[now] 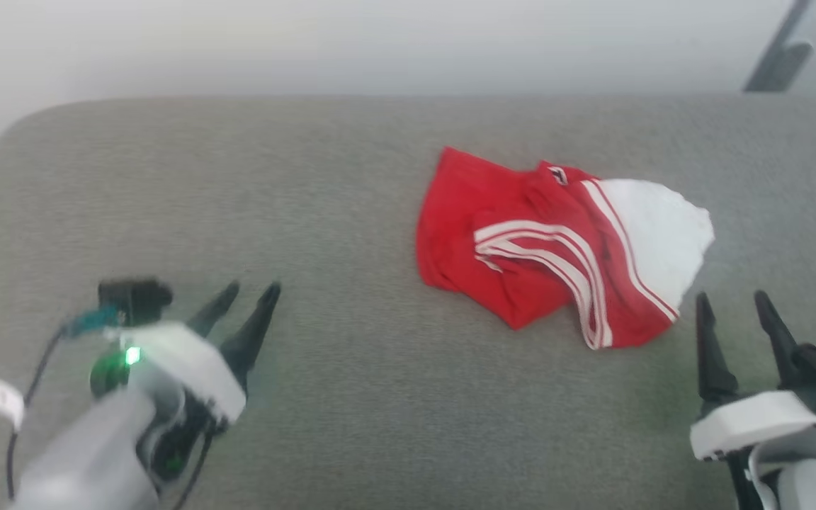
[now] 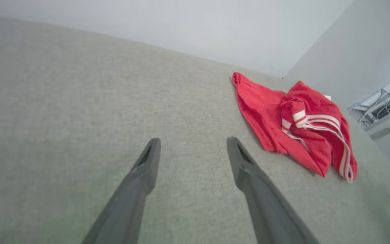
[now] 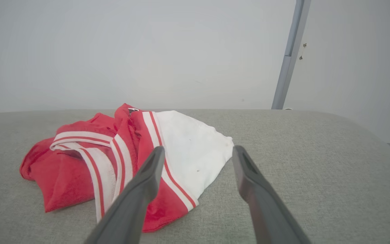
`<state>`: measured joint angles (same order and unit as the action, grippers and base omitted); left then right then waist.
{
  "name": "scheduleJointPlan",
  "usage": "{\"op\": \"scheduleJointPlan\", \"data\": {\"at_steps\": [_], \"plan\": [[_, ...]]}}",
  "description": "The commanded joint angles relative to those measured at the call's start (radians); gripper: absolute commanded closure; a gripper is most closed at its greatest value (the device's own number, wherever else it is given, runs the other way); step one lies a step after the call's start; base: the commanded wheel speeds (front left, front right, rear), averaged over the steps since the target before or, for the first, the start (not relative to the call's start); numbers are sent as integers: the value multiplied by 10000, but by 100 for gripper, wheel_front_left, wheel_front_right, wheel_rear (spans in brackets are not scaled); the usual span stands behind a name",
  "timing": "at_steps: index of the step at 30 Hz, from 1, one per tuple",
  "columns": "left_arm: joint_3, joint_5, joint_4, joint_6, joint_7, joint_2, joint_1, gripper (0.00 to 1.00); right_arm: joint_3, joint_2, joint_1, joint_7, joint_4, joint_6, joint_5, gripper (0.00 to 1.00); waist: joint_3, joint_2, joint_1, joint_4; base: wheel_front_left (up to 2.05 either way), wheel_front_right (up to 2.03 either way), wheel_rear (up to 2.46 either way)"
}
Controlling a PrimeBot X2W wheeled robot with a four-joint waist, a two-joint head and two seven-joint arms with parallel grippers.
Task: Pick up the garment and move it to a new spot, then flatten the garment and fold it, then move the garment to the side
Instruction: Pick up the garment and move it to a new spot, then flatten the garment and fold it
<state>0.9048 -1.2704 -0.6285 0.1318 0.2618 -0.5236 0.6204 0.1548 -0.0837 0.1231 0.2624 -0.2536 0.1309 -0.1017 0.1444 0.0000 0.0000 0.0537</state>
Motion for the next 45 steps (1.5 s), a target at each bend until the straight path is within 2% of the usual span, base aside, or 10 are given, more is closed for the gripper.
{"op": "scheduleJointPlan", "data": {"at_steps": [1, 9, 11, 18, 21, 25, 29, 36, 45], "plan": [[-497, 298, 65, -29, 38, 167, -748, 0, 106, -56, -221, 34, 56, -3, -62, 0, -467, 0, 0, 478, 0, 0, 0], [-3377, 2193, 841, -29, 45, 483, -3193, 0, 408, -201, -701, 34, 21, -3, -196, 0, -952, 0, 0, 742, 0, 0, 0], [-3726, 2514, 986, -29, 45, 502, -3406, 0, 441, -228, -722, 34, 44, -3, -208, 0, -983, 0, 0, 742, 0, 0, 0], [-6286, 5886, 2626, -382, 44, 1008, -4894, 0, 527, -327, -884, 34, 237, -3, -239, 0, -1146, 0, 0, 674, 0, 0, 0], [-7072, 7109, 3246, -364, 45, 1300, -5390, 0, 500, -329, -843, 34, 414, -3, -265, 0, -1166, 0, 0, 604, 0, 0, 0], [-7952, 8182, 3959, -226, 45, 1782, -5800, 0, 472, -311, -755, 34, 587, -3, -341, 0, -1155, 0, 0, 494, 0, 0, 0], [-8500, 8992, 4430, -117, 45, 2225, -6072, 0, 444, -278, -717, 34, 654, -3, -400, 0, -1099, 0, 0, 417, 0, 0, 0], [-8991, 9532, 4485, -25, 45, 2822, -6294, 0, 344, -227, -631, 34, 573, -3, -382, 0, -1004, 0, 0, 331, 0, 0, 0], [-8747, 9479, 4571, -4, 46, 2853, -6275, 0, 114, -330, -541, 34, 354, -3, -397, 0, -864, 0, 0, 332, 0, 0, 0]]}}
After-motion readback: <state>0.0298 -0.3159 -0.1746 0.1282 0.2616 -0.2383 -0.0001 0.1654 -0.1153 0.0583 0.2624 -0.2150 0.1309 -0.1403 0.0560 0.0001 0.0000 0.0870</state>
